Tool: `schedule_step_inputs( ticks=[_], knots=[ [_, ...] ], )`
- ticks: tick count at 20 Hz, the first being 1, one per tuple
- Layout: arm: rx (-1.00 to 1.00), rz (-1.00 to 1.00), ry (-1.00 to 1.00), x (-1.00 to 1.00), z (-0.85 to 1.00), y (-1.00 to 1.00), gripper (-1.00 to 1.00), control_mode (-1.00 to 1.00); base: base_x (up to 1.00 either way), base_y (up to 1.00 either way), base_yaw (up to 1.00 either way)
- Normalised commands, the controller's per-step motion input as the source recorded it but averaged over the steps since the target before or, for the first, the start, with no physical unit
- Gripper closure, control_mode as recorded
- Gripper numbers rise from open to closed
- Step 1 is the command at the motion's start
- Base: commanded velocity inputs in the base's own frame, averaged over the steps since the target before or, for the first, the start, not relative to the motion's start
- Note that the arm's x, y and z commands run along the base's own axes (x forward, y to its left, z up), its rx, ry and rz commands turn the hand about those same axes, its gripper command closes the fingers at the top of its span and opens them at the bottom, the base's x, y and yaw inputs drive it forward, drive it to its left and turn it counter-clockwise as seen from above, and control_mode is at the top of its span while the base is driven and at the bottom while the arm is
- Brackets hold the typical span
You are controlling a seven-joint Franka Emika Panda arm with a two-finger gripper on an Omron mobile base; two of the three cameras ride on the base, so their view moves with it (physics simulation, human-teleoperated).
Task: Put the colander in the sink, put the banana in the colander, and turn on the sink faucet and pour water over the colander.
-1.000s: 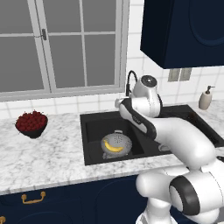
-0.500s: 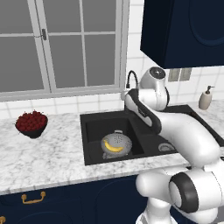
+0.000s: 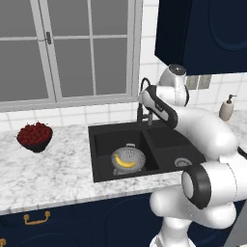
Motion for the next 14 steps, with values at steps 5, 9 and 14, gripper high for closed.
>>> schedule_step_inputs(
  ticks=[5, 9, 14],
  knots=[
    [0.0, 0.0, 0.01, 0.36, 0.0, -0.1, -1.0, -1.0, 0.0, 0.0, 0.0],
    [0.0, 0.0, 0.0, 0.47, -0.04, 0.0, -1.0, -1.0, 0.0, 0.0, 0.0],
    [0.0, 0.0, 0.0, 0.33, -0.02, -0.01, -1.0, -1.0, 0.0, 0.0, 0.0]
  ],
)
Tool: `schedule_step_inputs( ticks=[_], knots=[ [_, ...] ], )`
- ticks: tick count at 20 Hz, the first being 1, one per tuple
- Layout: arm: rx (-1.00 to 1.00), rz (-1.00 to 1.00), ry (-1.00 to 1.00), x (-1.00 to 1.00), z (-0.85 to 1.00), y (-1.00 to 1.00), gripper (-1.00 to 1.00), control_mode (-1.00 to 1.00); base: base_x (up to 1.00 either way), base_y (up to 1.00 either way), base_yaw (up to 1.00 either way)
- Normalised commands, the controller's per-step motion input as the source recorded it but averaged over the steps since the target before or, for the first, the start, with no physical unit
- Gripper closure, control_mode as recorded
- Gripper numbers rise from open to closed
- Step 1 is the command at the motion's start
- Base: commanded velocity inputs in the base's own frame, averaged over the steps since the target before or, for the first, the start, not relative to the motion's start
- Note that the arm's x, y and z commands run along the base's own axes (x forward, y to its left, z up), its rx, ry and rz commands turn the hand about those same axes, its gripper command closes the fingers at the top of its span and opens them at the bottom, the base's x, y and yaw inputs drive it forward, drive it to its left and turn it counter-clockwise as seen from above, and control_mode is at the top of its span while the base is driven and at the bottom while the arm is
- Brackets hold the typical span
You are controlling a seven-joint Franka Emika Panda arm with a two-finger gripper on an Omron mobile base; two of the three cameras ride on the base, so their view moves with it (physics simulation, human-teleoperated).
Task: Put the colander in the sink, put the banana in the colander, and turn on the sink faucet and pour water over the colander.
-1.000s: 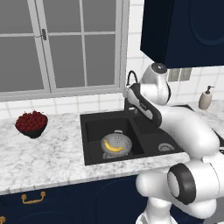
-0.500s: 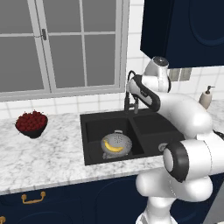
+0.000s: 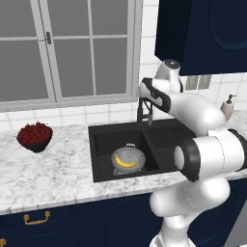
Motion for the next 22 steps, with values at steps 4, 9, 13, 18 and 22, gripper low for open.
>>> schedule_step_inputs(
  ticks=[4, 9, 13, 18, 22],
  knots=[
    [0.0, 0.0, 0.0, 0.27, -0.02, -0.05, -1.0, -1.0, 0.0, 0.0, 0.0],
    [0.0, 0.0, 0.0, 0.26, -0.02, -0.01, -1.0, -1.0, 0.0, 0.0, 0.0],
    [0.0, 0.0, 0.0, 0.34, -0.02, -0.03, -1.0, -1.0, 0.0, 0.0, 0.0],
    [0.0, 0.0, 0.0, 0.24, -0.01, -0.07, -1.0, -1.0, 0.0, 0.0, 0.0],
    [0.0, 0.0, 0.0, 0.17, -0.05, -0.14, -1.0, -1.0, 0.0, 0.0, 0.0]
  ],
)
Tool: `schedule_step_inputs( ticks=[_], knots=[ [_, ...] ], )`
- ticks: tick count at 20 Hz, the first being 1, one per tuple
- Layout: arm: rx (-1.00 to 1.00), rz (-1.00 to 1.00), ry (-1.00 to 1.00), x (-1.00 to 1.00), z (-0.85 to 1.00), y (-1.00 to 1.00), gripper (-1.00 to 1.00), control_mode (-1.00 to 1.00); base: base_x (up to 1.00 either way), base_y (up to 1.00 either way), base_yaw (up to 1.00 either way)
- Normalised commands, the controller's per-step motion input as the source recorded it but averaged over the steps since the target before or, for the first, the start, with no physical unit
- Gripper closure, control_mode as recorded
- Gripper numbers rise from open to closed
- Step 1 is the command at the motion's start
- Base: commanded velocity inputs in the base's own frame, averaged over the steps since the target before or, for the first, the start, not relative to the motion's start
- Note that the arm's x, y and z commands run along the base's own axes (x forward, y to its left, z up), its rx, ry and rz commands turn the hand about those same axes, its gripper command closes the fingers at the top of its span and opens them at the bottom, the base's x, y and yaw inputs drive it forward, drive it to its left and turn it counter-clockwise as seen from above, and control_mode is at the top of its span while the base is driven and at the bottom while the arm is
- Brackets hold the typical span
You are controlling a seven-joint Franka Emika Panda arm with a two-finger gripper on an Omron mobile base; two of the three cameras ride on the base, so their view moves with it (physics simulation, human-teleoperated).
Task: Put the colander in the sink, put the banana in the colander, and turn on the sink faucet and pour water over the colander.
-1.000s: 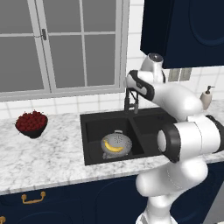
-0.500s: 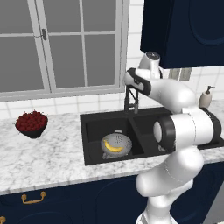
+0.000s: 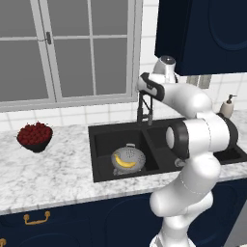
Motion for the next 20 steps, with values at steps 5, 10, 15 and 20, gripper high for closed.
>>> schedule_step_inputs(
  ticks=[5, 10, 15, 20],
  knots=[
    [0.0, 0.0, 0.0, 0.06, -0.06, -0.11, -1.0, -1.0, 0.0, 0.0, 0.0],
    [0.0, 0.0, 0.0, 0.04, -0.04, 0.01, -1.0, -1.0, 0.0, 0.0, 0.0],
    [0.0, 0.0, 0.05, 0.0, -0.06, 0.12, -1.0, -1.0, 0.0, 0.0, 0.0],
    [0.0, 0.0, 0.18, 0.07, 0.0, 0.18, -1.0, -1.0, 0.0, 0.0, 0.0]
  ],
)
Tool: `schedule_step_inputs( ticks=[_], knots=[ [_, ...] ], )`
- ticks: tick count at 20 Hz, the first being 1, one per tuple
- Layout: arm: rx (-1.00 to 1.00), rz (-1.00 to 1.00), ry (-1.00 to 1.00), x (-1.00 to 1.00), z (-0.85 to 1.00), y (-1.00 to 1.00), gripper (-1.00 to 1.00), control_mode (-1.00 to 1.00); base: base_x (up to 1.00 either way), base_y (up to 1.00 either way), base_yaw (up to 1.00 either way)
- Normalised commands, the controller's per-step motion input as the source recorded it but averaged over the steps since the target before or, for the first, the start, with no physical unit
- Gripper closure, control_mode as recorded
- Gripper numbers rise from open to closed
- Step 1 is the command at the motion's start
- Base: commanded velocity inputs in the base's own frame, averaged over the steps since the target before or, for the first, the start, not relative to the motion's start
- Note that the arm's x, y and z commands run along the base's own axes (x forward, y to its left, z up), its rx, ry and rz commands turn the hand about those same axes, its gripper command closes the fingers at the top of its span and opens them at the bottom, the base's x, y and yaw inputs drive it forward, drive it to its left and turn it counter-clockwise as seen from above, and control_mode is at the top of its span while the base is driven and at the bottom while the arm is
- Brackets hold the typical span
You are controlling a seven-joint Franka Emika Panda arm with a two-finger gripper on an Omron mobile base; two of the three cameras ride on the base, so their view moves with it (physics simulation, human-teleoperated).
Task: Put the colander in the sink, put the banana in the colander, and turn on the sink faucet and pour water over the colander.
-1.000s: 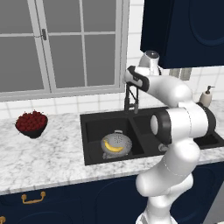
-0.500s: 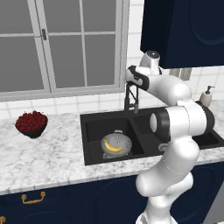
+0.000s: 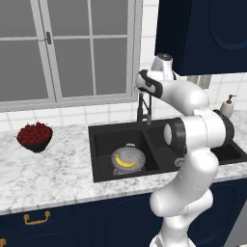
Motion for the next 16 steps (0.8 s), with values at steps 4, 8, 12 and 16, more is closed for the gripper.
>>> schedule_step_inputs(
  ticks=[4, 8, 12, 16],
  knots=[
    [0.0, 0.0, 0.19, 0.18, 0.0, 0.13, -1.0, -1.0, 0.0, 0.0, 0.0],
    [0.0, 0.0, 0.14, 0.21, -0.02, 0.04, -1.0, -1.0, 0.0, 0.0, 0.0],
    [0.0, 0.0, 0.05, 0.21, -0.18, 0.01, -1.0, -1.0, 0.0, 0.0, 0.0],
    [0.0, 0.0, 0.06, 0.2, -0.18, 0.17, -1.0, -1.0, 0.0, 0.0, 0.0]
  ],
)
